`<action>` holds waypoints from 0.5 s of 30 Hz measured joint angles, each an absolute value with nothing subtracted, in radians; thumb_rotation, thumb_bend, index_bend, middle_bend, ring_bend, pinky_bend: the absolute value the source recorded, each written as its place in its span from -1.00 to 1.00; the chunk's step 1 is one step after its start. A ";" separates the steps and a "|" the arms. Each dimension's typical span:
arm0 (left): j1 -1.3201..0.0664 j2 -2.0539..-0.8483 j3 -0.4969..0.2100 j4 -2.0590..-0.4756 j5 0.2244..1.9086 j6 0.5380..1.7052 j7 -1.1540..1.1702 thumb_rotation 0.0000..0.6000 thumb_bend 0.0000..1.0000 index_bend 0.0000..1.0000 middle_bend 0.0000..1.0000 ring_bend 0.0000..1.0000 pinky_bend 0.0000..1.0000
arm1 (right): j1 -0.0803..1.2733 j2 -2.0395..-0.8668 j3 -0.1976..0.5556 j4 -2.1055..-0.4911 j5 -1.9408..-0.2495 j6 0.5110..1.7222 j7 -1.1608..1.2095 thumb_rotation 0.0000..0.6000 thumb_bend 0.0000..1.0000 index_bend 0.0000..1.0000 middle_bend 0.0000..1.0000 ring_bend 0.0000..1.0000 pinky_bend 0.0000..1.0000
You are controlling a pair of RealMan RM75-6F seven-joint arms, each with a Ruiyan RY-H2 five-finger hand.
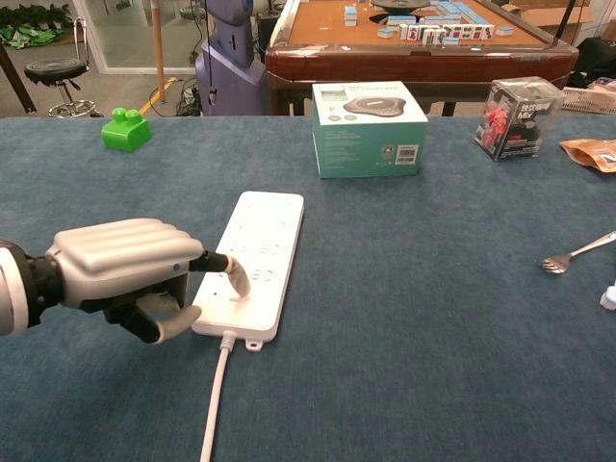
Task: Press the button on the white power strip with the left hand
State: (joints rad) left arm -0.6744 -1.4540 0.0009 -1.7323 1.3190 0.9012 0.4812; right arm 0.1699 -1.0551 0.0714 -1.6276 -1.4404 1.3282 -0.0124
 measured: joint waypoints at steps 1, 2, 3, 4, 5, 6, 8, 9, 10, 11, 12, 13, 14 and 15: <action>-0.673 -1.454 0.002 -1.731 1.319 0.903 0.479 1.00 0.16 -0.38 1.00 1.00 1.00 | 0.171 -1.056 0.071 -1.628 -1.441 1.326 -0.013 1.00 -0.25 -0.02 -0.29 -0.17 0.26; -0.672 -1.453 0.004 -1.730 1.319 0.906 0.477 1.00 0.16 -0.38 1.00 1.00 1.00 | 0.173 -1.057 0.071 -1.628 -1.441 1.324 -0.013 1.00 -0.25 -0.02 -0.29 -0.17 0.26; -0.671 -1.453 0.006 -1.729 1.320 0.907 0.476 1.00 0.16 -0.37 1.00 1.00 1.00 | 0.174 -1.058 0.071 -1.628 -1.441 1.323 -0.014 1.00 -0.25 -0.02 -0.29 -0.17 0.26; -0.671 -1.452 0.008 -1.728 1.320 0.908 0.475 1.00 0.16 -0.37 1.00 1.00 1.00 | 0.175 -1.059 0.072 -1.628 -1.441 1.322 -0.014 1.00 -0.25 -0.02 -0.29 -0.17 0.26; -0.670 -1.451 0.009 -1.728 1.320 0.909 0.473 1.00 0.16 -0.37 1.00 1.00 1.00 | 0.176 -1.059 0.072 -1.628 -1.441 1.320 -0.015 1.00 -0.25 -0.02 -0.29 -0.17 0.26; -0.670 -1.451 0.010 -1.728 1.320 0.909 0.472 1.00 0.16 -0.37 1.00 1.00 1.00 | 0.177 -1.060 0.072 -1.628 -1.441 1.320 -0.015 1.00 -0.25 -0.02 -0.29 -0.17 0.26; -0.670 -1.450 0.014 -1.728 1.320 0.909 0.472 1.00 0.16 -0.37 1.00 1.00 1.00 | 0.179 -1.062 0.072 -1.627 -1.441 1.317 -0.015 1.00 -0.25 -0.02 -0.29 -0.17 0.26; -0.670 -1.450 0.015 -1.728 1.320 0.909 0.473 1.00 0.16 -0.36 1.00 1.00 1.00 | 0.180 -1.062 0.071 -1.627 -1.441 1.317 -0.016 1.00 -0.25 -0.02 -0.29 -0.17 0.26; -0.670 -1.450 0.017 -1.728 1.320 0.910 0.474 1.00 0.16 -0.36 1.00 1.00 1.00 | 0.181 -1.063 0.071 -1.627 -1.441 1.316 -0.017 1.00 -0.25 -0.02 -0.29 -0.17 0.26; -0.670 -1.450 0.018 -1.727 1.319 0.909 0.475 1.00 0.16 -0.36 1.00 1.00 1.00 | 0.181 -1.064 0.071 -1.627 -1.441 1.316 -0.017 1.00 -0.25 -0.02 -0.29 -0.17 0.26; -0.670 -1.451 0.019 -1.727 1.319 0.909 0.476 1.00 0.16 -0.35 1.00 1.00 1.00 | 0.181 -1.064 0.071 -1.627 -1.441 1.316 -0.017 1.00 -0.25 -0.02 -0.29 -0.17 0.26; -0.671 -1.451 0.020 -1.726 1.318 0.909 0.477 1.00 0.16 -0.35 1.00 1.00 1.00 | 0.181 -1.065 0.070 -1.627 -1.441 1.316 -0.016 1.00 -0.25 -0.02 -0.29 -0.17 0.26; -0.671 -1.451 0.021 -1.726 1.318 0.908 0.481 1.00 0.16 -0.35 1.00 1.00 1.00 | 0.181 -1.065 0.070 -1.626 -1.441 1.316 -0.016 1.00 -0.25 -0.02 -0.29 -0.17 0.26; -0.672 -1.452 0.021 -1.725 1.317 0.908 0.484 1.00 0.16 -0.35 1.00 1.00 1.00 | 0.181 -1.065 0.070 -1.626 -1.441 1.316 -0.016 1.00 -0.25 -0.02 -0.29 -0.17 0.26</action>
